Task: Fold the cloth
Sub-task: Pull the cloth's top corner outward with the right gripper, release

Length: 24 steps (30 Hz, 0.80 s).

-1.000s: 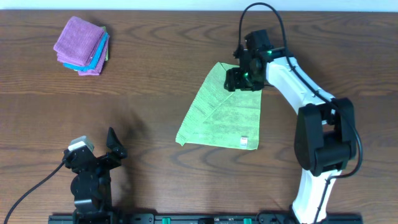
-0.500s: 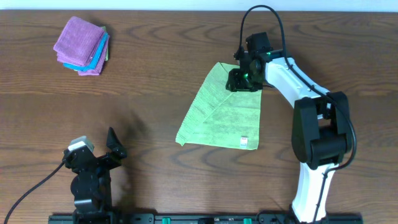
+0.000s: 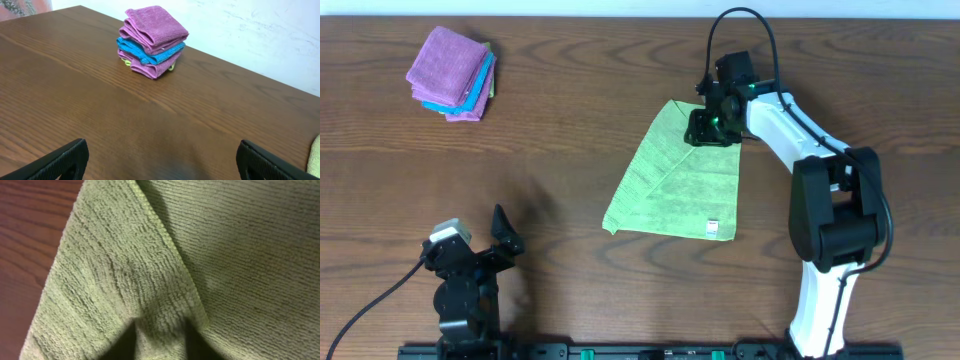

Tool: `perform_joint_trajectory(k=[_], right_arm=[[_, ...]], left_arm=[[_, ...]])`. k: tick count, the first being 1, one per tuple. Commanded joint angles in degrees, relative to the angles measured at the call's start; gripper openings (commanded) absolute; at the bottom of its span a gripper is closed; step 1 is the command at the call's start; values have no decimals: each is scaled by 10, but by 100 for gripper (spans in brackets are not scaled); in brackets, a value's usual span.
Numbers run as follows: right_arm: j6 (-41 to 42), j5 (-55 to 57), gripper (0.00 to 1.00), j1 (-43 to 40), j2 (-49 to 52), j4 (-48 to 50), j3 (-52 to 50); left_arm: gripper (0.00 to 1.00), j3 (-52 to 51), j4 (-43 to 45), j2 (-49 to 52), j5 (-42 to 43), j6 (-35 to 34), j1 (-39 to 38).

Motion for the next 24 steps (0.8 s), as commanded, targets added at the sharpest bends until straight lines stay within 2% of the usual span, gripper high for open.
perform_joint_trajectory(k=[1, 2, 7, 11, 17, 20, 21, 22, 23, 24], right_arm=[[2, -4, 6, 3, 12, 3, -3], [5, -4, 2, 4, 12, 3, -3], [9, -7, 1, 4, 12, 4, -3], [9, -63, 1, 14, 6, 1, 14], [9, -75, 1, 86, -3, -5, 67], [9, -76, 2, 130, -3, 25, 78], [5, -82, 6, 148, -3, 47, 78], [-10, -86, 31, 164, -3, 64, 78], [-39, -76, 75, 179, -3, 74, 78], [-45, -56, 94, 186, -3, 76, 78]], left_arm=[[95, -14, -6, -3, -8, -2, -2], [95, -14, -6, -3, -8, -2, -2], [95, -14, -6, -3, -8, -2, -2], [96, -14, -6, -3, -8, -2, -2], [95, -14, -6, -3, -8, -2, -2], [95, -14, -6, -3, -8, -2, -2], [96, -14, -6, -3, -8, -2, -2], [96, -14, -6, -3, -8, -2, -2], [95, -14, -6, -3, -8, -2, -2], [95, -14, -6, -3, -8, -2, -2]])
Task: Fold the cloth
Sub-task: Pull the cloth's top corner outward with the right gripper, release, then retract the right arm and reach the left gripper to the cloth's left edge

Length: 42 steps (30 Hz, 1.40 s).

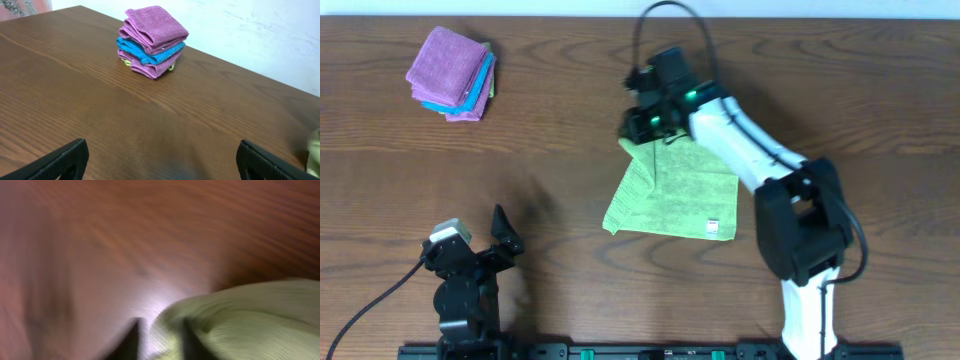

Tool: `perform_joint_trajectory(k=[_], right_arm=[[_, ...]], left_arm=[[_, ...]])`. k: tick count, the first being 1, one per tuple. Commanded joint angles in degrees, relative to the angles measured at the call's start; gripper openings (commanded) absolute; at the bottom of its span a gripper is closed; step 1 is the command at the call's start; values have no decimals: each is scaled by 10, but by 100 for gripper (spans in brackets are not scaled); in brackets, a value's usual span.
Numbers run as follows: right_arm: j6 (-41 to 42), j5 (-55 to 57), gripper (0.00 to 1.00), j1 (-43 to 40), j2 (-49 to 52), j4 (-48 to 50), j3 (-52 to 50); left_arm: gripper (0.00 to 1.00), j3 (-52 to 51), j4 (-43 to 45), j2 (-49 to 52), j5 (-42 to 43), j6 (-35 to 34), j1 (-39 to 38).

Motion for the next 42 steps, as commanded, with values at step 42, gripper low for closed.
perform_joint_trajectory(k=[42], right_arm=[[92, 282, 96, 120, -894, -471, -236]], left_arm=[[95, -14, 388, -3, 196, -109, -2]])
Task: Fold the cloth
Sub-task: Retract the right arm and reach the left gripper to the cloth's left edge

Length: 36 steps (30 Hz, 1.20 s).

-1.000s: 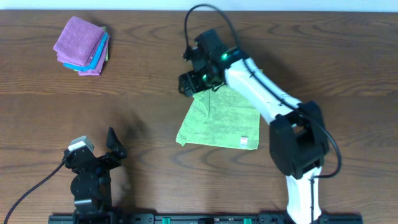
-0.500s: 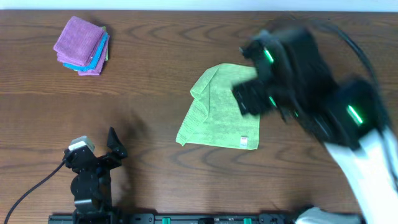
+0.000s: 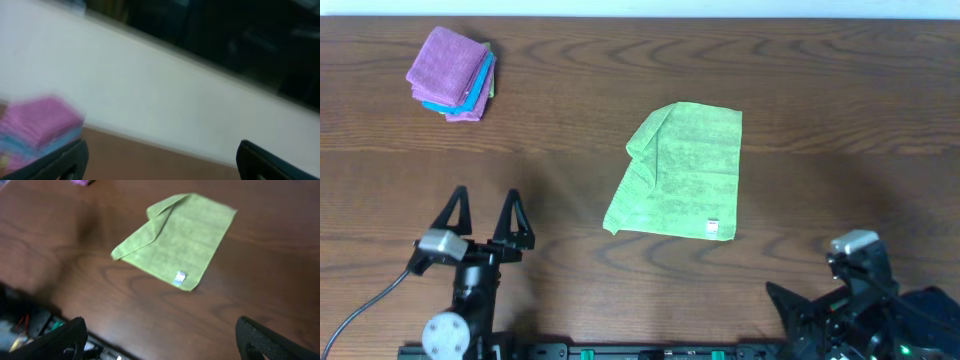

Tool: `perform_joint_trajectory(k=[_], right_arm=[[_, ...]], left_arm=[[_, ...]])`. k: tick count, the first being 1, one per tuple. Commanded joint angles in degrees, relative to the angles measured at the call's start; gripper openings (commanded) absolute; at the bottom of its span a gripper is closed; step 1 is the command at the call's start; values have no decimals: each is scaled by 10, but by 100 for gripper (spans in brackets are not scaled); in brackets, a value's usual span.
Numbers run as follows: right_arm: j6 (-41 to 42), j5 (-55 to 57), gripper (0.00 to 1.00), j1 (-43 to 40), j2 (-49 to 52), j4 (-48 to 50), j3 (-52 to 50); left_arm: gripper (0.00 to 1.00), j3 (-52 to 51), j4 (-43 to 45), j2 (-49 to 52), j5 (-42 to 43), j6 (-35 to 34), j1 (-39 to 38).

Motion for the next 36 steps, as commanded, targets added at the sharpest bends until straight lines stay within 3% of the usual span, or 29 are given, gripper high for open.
perform_joint_trajectory(k=[1, 5, 10, 14, 17, 22, 27, 36], right_arm=[[8, -25, 96, 6, 7, -2, -4], [8, -5, 97, 6, 7, -5, -4], [7, 51, 99, 6, 7, -3, -5], [-14, 76, 99, 6, 8, 28, -5], [-13, 76, 99, 6, 9, 42, -5], [1, 76, 99, 6, 9, 51, -5], [21, 76, 99, 6, 9, 70, -5], [38, 100, 99, 5, 9, 113, -5]], left_arm=[[96, 4, 61, -3, 2, -16, -2], [95, 4, 90, -2, 16, -42, -2], [95, 4, 90, 56, 84, -23, -4], [95, 50, 145, 231, 99, 62, -39], [96, 143, 125, 381, 103, 125, -80], [96, 332, 4, 591, 103, 216, -141], [95, 563, -191, 782, 82, 297, -192], [95, 813, -380, 984, -51, 351, -263]])
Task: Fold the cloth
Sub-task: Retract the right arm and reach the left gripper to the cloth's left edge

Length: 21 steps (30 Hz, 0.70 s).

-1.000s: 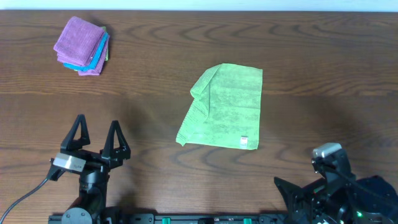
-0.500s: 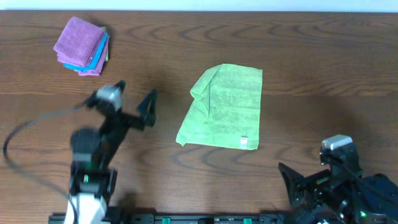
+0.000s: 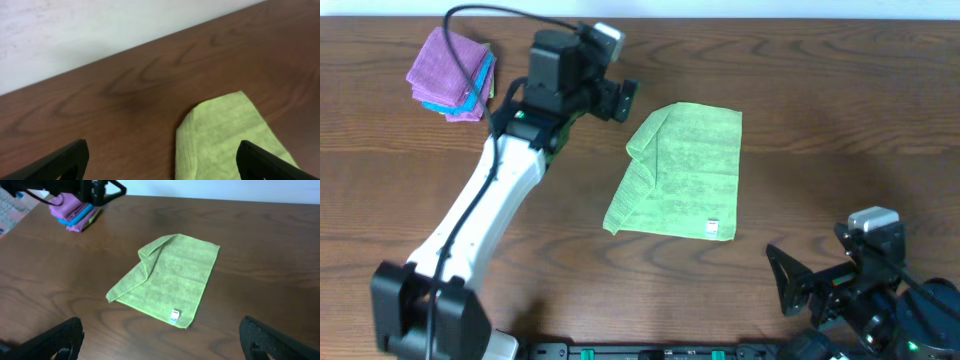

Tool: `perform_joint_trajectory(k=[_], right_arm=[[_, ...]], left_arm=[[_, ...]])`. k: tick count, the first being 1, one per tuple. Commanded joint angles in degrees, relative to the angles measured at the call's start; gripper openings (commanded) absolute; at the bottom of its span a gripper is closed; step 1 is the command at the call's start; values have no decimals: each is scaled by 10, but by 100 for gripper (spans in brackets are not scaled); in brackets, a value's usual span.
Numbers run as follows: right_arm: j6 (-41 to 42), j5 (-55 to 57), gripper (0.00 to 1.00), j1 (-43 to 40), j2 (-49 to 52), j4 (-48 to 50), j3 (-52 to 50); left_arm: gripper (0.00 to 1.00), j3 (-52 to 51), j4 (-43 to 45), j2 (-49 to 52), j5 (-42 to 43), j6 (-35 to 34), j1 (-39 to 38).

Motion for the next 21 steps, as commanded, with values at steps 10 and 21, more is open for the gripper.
perform_joint_trajectory(k=[10, 21], right_arm=[[14, 46, 99, 5, 0, 12, 0], [9, 47, 99, 5, 0, 12, 0]], left_arm=[[95, 138, -148, 191, -179, 41, -91], [95, 137, -224, 222, -143, -6, -102]])
